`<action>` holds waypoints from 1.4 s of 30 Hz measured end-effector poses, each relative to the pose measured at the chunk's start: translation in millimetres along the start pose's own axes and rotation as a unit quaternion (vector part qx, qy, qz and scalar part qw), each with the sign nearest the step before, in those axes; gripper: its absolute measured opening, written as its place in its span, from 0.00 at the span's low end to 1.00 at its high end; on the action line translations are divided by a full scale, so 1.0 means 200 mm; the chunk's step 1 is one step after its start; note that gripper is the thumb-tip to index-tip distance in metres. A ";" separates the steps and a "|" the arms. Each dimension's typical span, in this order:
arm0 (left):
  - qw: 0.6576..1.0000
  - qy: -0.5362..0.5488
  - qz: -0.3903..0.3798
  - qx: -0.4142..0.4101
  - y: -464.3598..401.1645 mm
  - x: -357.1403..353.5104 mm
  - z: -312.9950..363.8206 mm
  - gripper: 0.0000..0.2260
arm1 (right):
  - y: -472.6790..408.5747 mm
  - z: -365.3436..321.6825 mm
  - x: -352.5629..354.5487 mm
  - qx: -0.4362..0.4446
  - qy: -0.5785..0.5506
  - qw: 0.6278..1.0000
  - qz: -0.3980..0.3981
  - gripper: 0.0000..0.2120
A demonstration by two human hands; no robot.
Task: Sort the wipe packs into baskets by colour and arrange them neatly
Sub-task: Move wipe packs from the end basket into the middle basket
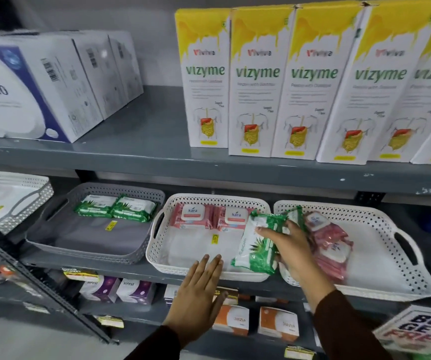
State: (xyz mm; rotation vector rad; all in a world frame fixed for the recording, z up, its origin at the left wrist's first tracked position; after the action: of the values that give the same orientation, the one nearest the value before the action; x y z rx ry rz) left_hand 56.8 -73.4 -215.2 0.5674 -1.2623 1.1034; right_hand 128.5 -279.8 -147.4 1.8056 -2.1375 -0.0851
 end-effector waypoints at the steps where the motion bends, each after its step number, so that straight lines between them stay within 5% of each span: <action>1: 1.000 0.002 0.006 0.006 0.02 0.02 -0.04 0.28 | 0.01 0.01 -0.05 -0.015 -0.024 1.000 0.003 0.21; 13: 0.992 -0.005 0.050 0.112 0.33 0.31 -0.95 0.29 | 0.04 -0.02 -1.17 -0.132 -0.305 0.941 -0.066 0.21; 19: 0.993 -0.009 0.050 0.110 0.48 0.40 -1.30 0.29 | 0.03 -0.18 -1.75 -0.095 -0.254 0.960 -0.072 0.08; 24: 0.996 -0.001 0.056 0.076 0.53 0.48 -1.35 0.28 | -0.02 -0.14 -2.06 -0.132 -0.213 0.964 -0.086 0.11; 26: 0.996 0.004 0.058 0.061 0.53 0.48 -1.36 0.28 | -0.04 -0.09 -2.10 -0.127 -0.119 0.981 -0.086 0.13; 28: 0.997 0.013 0.055 0.048 0.53 0.48 -1.37 0.27 | -0.07 -0.11 -2.08 -0.057 0.092 0.992 -0.071 0.19; 33: 0.995 0.028 0.064 0.064 0.52 0.48 -1.38 0.28 | -0.08 -0.18 -2.07 -0.006 0.364 0.920 -0.147 0.20; 36: 0.995 0.045 0.064 0.062 0.49 0.47 -1.33 0.28 | -0.03 -0.21 -2.02 -0.007 0.344 0.919 -0.195 0.17; 42: 0.994 0.092 0.056 0.005 0.30 0.40 -0.93 0.28 | 0.06 -0.28 -1.51 -0.005 0.065 0.987 -0.150 0.21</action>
State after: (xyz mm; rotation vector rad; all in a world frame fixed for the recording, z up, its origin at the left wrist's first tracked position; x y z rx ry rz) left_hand 83.4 136.6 -203.3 0.3959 -1.1382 1.2272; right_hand 174.9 23.2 -157.9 2.0546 -1.7622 -0.0479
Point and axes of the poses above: each hand's wrist, its own y-axis away from the middle knuckle, its own x-axis out of the back of the hand, z = x × y, the point moved 9 cm from there along -y, towards the middle knuckle, and after that the axes turned 9 degrees about y, right-handed, at the moved point
